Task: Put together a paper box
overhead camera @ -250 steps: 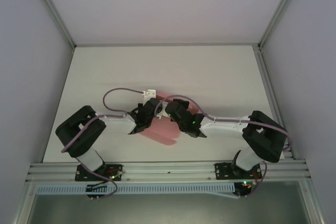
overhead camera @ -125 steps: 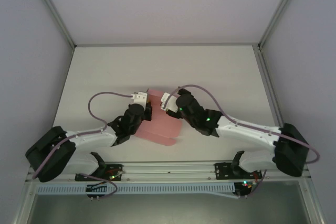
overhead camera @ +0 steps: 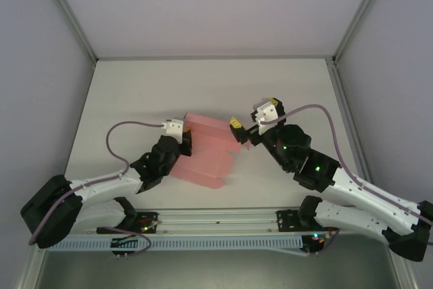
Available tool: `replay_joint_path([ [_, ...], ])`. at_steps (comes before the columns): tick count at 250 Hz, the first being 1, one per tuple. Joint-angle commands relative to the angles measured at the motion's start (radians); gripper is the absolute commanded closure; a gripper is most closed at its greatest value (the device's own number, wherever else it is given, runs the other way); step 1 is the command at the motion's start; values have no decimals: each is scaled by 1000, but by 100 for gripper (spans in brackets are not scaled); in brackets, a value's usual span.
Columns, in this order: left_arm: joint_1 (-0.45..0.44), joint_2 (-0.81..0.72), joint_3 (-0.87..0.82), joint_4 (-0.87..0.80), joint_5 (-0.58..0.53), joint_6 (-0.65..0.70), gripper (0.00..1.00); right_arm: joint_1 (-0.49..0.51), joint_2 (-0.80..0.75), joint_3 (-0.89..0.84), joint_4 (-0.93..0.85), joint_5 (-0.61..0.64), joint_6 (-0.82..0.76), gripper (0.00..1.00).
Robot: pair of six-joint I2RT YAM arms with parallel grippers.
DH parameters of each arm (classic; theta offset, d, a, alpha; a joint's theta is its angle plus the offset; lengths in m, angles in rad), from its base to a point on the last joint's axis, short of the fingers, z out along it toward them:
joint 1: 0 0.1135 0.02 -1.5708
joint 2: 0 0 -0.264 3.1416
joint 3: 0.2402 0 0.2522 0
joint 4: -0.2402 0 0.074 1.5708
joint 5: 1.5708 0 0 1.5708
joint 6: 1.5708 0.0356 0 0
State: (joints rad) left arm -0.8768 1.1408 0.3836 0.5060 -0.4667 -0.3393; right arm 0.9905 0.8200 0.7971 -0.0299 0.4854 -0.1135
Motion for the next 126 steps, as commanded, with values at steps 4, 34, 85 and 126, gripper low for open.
replay_joint_path([
  [4, 0, -11, 16, -5, 2, -29, 100, -27, 25, -19, -116, 80, 113, 0],
  [34, 1, 5, 28, -15, 1, -41, 100, -53, 54, -41, -133, 59, 157, 0],
  [85, 2, 21, 35, 10, 30, -58, 100, -101, 133, -105, -30, -138, 168, 0],
  [126, 1, 32, 31, 59, 88, -83, 100, -100, 228, -132, 143, -216, 189, 0],
])
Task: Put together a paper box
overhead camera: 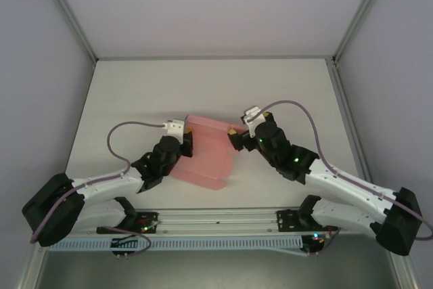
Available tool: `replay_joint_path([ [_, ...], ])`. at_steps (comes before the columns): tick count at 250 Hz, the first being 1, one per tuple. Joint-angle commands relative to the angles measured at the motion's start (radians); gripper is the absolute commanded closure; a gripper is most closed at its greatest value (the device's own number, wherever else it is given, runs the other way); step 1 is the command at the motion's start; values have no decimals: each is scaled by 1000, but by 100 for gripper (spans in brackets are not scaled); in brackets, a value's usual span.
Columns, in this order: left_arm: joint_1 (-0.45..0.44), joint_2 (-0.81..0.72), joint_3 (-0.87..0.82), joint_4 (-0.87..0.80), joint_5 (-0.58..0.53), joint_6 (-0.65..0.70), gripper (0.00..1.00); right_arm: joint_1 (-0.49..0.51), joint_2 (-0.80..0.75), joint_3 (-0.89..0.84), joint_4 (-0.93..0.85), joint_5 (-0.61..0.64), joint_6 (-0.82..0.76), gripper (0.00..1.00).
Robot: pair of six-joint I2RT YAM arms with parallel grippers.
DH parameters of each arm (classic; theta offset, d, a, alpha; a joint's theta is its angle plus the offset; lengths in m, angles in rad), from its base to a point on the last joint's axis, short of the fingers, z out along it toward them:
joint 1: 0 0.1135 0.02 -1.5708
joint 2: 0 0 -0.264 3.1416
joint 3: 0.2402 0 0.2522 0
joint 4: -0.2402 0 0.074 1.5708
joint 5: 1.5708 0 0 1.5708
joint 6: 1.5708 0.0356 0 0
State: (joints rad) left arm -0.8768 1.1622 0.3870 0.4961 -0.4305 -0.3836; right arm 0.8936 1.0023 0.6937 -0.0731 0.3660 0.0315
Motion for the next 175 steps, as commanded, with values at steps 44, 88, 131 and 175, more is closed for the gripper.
replay_joint_path([
  [44, 0, 12, 33, 73, 75, -77, 100, -4, 106, -102, 476, -80, 151, 0],
  [88, 1, 7, 26, 73, 71, -106, 100, -3, 92, -159, 610, -102, 208, 0],
  [131, 15, -1, 31, 35, -17, -152, 100, -1, -10, -143, 364, -88, 298, 0],
  [175, 41, -34, 36, -17, -41, -159, 100, -1, -147, -151, 54, 26, 417, 0],
])
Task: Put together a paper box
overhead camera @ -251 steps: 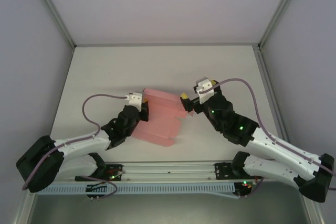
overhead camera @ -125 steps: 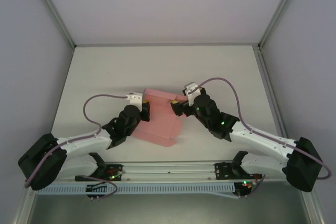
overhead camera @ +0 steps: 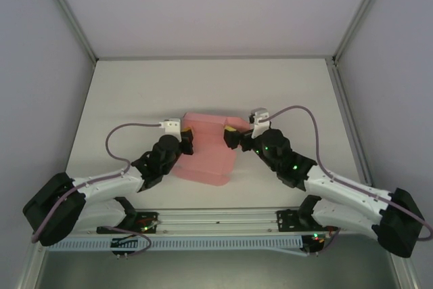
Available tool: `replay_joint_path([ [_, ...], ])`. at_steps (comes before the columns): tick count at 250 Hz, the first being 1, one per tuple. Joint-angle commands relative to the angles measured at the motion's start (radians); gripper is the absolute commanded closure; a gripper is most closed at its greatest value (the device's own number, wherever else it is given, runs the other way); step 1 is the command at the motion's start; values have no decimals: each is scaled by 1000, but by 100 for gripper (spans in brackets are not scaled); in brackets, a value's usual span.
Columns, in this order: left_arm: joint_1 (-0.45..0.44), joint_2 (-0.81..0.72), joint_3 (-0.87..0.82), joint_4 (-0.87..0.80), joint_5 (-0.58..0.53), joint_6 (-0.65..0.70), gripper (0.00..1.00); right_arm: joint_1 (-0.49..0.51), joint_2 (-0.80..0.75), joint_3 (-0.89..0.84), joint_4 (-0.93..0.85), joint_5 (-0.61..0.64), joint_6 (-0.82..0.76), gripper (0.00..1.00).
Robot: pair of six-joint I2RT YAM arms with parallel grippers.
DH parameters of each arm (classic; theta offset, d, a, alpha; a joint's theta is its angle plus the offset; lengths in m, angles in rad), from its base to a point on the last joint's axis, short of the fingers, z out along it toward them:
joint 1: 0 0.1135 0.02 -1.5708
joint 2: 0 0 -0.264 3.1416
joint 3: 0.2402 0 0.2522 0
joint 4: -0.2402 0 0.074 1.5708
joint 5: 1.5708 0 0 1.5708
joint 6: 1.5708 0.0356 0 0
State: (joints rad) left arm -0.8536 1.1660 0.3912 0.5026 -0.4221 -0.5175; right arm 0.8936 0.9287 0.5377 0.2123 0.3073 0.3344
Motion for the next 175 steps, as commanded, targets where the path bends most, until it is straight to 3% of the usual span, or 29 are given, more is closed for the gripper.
replay_joint_path([
  [1, 18, -38, 32, -24, -51, -25, 100, -1, -76, 5, -237, 87, 116, 0],
  [63, 37, -40, 64, -93, -75, -39, 100, -2, -112, -23, -456, 237, 223, 0],
  [123, 38, -23, 61, -73, -33, -42, 100, -9, -30, -61, -276, 229, 176, 0],
  [175, 38, -7, 59, -59, -4, -45, 100, -18, 105, 12, -146, 225, 66, 0],
])
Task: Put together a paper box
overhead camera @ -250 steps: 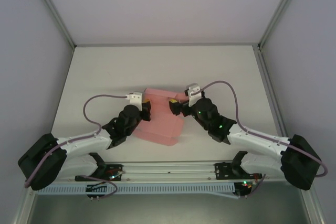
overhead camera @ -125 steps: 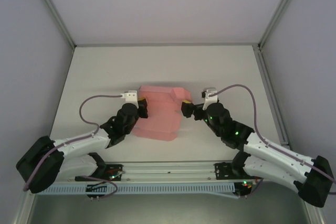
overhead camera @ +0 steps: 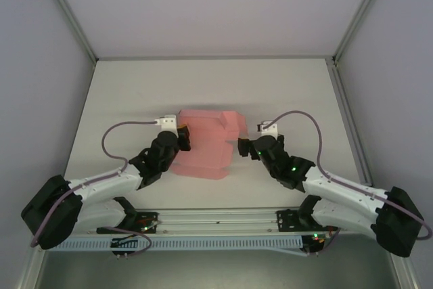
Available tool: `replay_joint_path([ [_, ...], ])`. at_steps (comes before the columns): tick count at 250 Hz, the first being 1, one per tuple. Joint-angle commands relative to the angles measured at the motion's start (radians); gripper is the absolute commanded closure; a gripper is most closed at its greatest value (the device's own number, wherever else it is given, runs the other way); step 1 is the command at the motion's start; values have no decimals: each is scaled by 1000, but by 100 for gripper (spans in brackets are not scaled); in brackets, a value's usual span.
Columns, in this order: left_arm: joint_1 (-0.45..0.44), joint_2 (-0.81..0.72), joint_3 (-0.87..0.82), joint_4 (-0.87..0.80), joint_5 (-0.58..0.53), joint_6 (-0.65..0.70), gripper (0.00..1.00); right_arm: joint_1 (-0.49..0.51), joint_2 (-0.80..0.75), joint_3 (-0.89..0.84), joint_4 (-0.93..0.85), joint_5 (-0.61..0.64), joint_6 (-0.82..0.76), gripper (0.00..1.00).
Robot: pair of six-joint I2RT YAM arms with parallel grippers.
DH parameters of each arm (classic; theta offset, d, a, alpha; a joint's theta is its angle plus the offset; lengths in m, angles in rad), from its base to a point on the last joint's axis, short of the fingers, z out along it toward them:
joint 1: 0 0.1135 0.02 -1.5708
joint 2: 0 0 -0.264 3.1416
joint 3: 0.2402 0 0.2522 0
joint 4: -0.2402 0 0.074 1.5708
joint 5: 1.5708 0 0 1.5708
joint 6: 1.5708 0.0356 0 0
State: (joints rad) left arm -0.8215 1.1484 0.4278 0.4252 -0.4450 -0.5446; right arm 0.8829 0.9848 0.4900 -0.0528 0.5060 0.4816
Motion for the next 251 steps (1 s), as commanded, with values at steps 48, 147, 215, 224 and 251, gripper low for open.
replay_joint_path([
  [48, 5, 28, 18, 33, 37, -23, 100, -6, 103, 105, 167, -29, -139, 0],
  [147, 6, 51, 28, 57, 83, -47, 100, -5, 255, 108, 341, -137, -144, 0],
  [215, 20, 54, 16, 35, 42, -41, 100, -5, 169, 100, 253, -145, -109, 0],
  [224, 28, 54, 8, 37, 44, -38, 100, -5, 129, 95, 228, -158, -105, 0],
  [251, 54, 50, 6, 13, 45, -24, 100, -6, 3, 80, 117, -148, -114, 0],
])
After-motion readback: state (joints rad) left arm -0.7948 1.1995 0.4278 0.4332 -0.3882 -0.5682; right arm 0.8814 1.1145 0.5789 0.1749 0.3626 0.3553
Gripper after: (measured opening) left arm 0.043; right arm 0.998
